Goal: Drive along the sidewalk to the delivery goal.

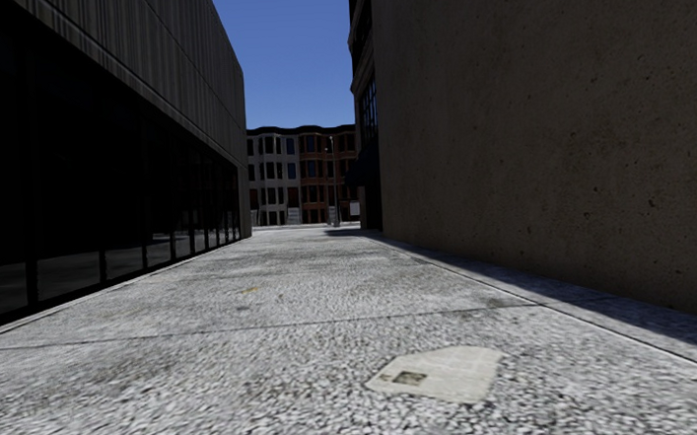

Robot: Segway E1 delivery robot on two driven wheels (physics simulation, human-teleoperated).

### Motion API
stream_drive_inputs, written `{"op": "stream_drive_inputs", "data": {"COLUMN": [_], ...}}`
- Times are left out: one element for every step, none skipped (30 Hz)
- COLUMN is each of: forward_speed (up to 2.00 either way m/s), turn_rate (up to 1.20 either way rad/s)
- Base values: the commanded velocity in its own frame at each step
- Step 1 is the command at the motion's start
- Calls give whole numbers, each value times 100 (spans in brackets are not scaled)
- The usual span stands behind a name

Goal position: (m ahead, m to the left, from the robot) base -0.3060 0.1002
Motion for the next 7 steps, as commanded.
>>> {"op": "stream_drive_inputs", "data": {"forward_speed": [0, 0, 0, 0, 0, 0, 0], "turn_rate": [0, 0, 0, 0, 0, 0, 0]}}
